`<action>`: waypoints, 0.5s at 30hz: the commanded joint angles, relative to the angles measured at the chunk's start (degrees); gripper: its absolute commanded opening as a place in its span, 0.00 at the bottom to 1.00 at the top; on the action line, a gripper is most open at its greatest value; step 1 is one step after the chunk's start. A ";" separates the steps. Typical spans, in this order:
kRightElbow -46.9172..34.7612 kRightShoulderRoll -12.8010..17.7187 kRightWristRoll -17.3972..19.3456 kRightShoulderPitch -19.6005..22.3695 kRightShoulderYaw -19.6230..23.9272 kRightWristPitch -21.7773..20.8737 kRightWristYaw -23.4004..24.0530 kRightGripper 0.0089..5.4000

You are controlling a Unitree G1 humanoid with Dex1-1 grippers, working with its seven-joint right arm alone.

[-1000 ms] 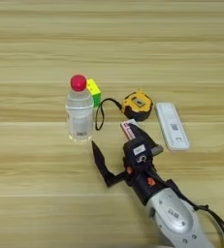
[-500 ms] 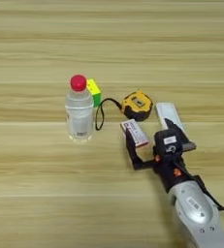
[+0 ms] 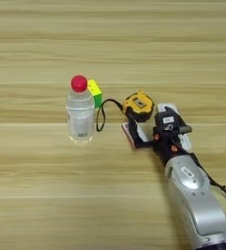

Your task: Move the objects on the table

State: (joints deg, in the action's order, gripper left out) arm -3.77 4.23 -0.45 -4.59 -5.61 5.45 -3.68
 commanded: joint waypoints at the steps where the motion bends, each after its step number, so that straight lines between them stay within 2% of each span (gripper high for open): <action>1: 3.20 0.02 0.83 6.46 2.25 -2.89 -0.31 1.00; 15: 7.92 0.77 0.45 10.29 3.02 -3.71 -2.87 1.00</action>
State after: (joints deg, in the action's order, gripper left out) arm 5.98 4.71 -0.18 1.92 -3.24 3.83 -6.64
